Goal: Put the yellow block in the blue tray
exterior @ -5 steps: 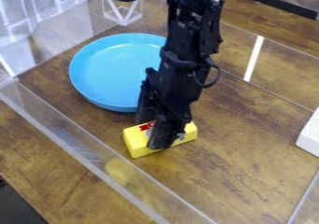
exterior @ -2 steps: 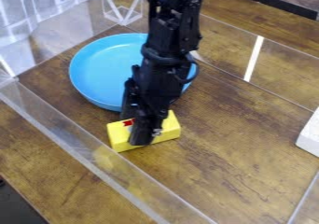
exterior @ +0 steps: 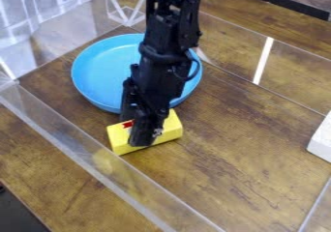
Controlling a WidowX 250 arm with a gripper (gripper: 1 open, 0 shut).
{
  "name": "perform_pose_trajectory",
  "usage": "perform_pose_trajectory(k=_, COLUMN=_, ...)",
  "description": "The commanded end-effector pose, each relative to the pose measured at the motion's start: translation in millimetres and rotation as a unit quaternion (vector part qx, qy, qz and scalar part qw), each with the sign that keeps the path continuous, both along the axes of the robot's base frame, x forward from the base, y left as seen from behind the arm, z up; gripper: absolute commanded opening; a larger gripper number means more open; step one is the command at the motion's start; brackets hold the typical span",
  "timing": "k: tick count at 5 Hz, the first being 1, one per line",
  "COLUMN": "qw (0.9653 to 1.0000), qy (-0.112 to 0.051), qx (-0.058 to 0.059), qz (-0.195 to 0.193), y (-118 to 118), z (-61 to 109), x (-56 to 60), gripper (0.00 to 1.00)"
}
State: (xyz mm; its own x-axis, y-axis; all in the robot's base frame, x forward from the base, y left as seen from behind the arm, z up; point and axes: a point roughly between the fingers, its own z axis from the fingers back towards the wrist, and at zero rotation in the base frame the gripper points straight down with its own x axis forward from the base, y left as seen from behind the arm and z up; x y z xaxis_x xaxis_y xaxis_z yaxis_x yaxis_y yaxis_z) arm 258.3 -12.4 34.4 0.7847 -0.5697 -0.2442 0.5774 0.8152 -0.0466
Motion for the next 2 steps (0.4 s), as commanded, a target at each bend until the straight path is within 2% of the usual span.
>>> perform_pose_trajectory(k=1, qw=0.9993, qy=-0.035, qx=-0.009, qz=0.008, y=13.1, z=16.5, x=7.8, gripper=0.00)
perform_pose_trajectory(k=2, qw=0.9991, qy=-0.039, qx=-0.018, qz=0.006, y=15.4, z=8.8, x=2.0, gripper=0.00)
